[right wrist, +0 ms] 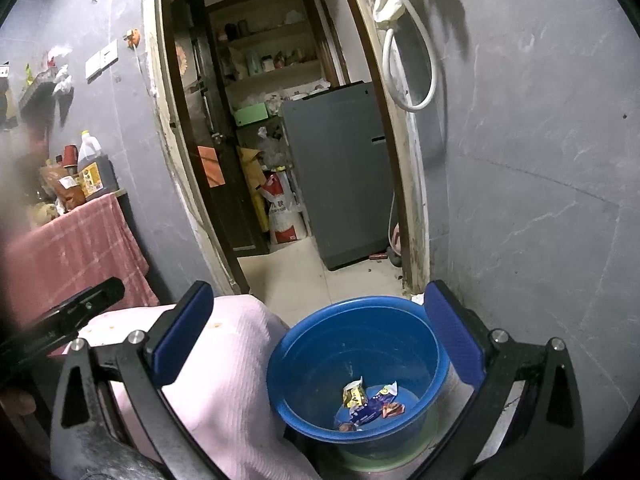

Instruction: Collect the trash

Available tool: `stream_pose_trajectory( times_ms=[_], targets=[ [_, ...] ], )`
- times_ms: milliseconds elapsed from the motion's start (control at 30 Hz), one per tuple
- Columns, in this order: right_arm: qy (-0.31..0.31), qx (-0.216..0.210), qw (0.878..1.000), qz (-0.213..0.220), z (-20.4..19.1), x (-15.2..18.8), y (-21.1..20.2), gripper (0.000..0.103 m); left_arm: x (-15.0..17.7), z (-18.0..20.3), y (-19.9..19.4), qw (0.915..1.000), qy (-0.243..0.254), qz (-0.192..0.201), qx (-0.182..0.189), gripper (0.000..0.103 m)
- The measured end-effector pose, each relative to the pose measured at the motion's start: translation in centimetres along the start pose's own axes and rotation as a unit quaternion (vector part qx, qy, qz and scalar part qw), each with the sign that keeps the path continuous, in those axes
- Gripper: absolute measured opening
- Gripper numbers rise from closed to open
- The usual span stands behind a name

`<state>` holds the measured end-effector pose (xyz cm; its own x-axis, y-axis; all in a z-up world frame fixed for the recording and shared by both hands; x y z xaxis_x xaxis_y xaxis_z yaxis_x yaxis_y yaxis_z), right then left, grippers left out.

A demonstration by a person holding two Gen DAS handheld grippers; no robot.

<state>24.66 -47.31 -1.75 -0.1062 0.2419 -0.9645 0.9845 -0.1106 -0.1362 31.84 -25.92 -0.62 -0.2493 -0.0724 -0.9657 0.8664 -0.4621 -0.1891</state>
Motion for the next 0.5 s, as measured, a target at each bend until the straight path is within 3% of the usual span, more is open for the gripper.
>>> stream_pose_trajectory(
  times_ms=[167,233,500],
  targets=[
    [0.001,-0.003,1.0,0.007,-0.5,-0.6,-2.3,0.103,-0.1,-0.1,-2.3,0.9999,0.006,0.008,-0.004,0.092],
    [0.0,-0.004,1.0,0.01,-0.8,-0.7,-3.4,0.103,-0.2,-0.2,-3.6,0.9999,0.005,0.014,-0.008,0.099],
    [-0.001,-0.011,1.0,0.024,-2.2,-1.2,-7.9,0.103,-0.6,-0.1,-8.6,0.9991,0.007,0.04,-0.01,0.1]
  ],
)
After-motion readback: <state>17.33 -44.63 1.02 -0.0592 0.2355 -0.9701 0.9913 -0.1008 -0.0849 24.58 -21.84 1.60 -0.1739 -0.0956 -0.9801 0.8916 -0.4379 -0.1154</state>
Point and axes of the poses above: each gripper's, at about its wrist camera, not at the fingertips, and y roughly the way its jaws point, z to its right, x to its underside, the point moved 9 cm from there along y, roughly the way its jaws point, and after that the axes turned 13 degrees about z, right-handed, at the moved point
